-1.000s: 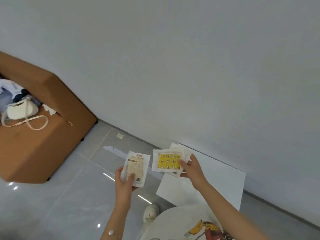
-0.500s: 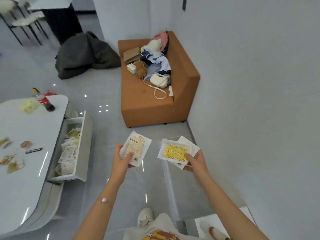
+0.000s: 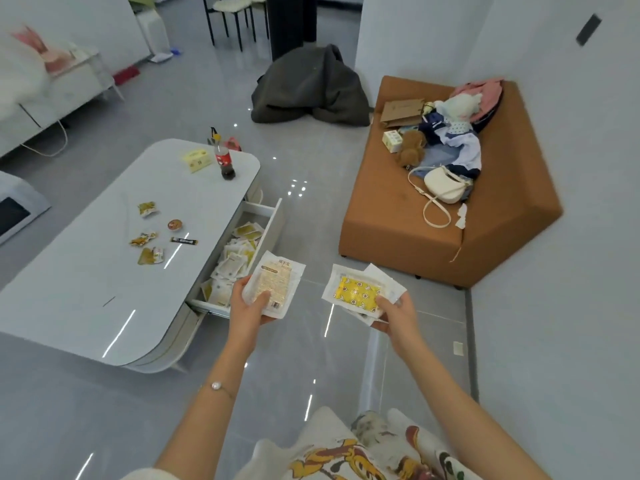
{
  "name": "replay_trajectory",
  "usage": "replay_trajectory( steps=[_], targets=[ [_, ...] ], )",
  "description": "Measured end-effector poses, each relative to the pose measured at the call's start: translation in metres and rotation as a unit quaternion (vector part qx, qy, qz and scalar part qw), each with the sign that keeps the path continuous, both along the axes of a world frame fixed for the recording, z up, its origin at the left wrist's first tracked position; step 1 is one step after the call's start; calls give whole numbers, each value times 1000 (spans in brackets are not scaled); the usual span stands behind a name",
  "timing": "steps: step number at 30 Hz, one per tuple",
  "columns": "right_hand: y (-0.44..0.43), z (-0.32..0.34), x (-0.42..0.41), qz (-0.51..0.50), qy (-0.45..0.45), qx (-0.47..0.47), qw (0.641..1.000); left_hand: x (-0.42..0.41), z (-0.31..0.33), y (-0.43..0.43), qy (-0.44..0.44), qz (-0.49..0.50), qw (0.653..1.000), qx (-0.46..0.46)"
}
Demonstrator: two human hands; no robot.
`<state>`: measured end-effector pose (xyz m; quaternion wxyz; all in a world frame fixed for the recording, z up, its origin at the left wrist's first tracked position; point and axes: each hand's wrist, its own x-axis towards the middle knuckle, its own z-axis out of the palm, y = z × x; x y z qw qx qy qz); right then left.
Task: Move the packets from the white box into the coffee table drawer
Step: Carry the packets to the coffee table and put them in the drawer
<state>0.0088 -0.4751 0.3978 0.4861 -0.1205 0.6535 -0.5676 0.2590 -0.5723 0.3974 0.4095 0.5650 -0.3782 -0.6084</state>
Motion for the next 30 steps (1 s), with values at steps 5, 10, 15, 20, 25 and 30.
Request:
replay_trajectory(
  steps=[5,10,15,20,25,30],
  targets=[
    [-72,-2,-9,32,-33,-10,999,-8,-8,-38,7,74,997,11],
    [-151,-3,-38,89,-25,-15,996,-31,-13,-87,16,140,990,24],
    [-229,1,-74,155,-12,-21,988,-61,-13,-139,37,217,974,46],
    [-307,-2,-99,223,-8,-13,975,-81,-18,-173,41,281,957,55],
    [-381,-13,-100,277,-15,-3,961,-83,-29,-198,31,337,939,67],
    [-450,-28,-85,329,-3,23,944,-72,-43,-228,28,379,921,84]
  ],
)
